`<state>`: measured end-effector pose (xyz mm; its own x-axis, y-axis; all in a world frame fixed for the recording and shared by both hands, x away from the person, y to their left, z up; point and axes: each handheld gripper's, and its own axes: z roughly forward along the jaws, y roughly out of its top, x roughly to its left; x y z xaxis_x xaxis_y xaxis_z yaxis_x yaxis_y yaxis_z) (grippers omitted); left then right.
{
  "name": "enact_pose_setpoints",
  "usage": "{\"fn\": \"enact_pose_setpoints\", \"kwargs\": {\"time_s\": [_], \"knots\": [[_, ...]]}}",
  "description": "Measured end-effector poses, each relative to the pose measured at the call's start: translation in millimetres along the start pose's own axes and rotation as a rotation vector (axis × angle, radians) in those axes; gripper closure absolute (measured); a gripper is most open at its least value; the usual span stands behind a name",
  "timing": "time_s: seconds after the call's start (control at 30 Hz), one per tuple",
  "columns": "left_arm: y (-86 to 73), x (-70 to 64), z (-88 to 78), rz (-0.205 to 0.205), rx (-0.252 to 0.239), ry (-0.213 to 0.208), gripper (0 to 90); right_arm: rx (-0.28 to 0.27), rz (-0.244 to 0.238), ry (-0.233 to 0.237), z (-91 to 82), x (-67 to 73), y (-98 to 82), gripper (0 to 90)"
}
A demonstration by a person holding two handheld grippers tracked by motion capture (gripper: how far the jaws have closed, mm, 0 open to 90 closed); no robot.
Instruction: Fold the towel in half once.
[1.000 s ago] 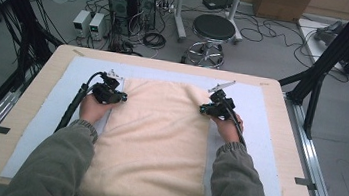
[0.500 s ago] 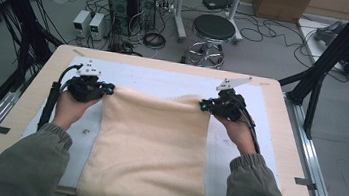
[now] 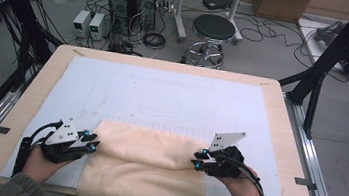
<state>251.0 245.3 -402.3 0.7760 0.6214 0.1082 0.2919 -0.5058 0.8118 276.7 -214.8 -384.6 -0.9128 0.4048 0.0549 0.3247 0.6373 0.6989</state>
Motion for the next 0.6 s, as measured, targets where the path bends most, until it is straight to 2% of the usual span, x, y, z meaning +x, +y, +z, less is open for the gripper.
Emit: {"fn": "enact_pose_setpoints", "kwargs": {"time_s": [0.07,0.17,0.27,0.37,0.43,0.53,0.6], "knots": [[3.2,5.4,-1.7,-0.018,-0.005,0.008,58.6,-0.027,0.025,-0.008,-2.7,-4.7,-1.3,61.7],[11.2,13.3,1.4,-0.021,-0.017,0.019,56.0,-0.064,0.047,-0.046,-5.8,-16.5,3.7,57.9],[17.9,22.2,14.1,-0.032,-0.011,0.019,55.0,-0.047,0.04,-0.097,4.0,-30.9,7.4,54.6],[21.1,29.3,31.7,-0.053,-0.009,0.028,54.0,-0.003,0.07,-0.115,19.7,-45.4,6.3,50.9],[21.3,33.3,43.5,-0.053,0.013,0.07,50.3,0.004,0.088,-0.11,28.3,-51.4,4.7,50.7],[18.8,40.5,58.4,-0.072,0.052,0.054,48.9,0.014,0.122,-0.094,40.5,-58.5,2.6,51.3],[16.1,43.7,67.2,-0.082,0.1,0.03,49.4,0.043,0.127,-0.082,48.5,-60.9,1.3,56.3]]}}
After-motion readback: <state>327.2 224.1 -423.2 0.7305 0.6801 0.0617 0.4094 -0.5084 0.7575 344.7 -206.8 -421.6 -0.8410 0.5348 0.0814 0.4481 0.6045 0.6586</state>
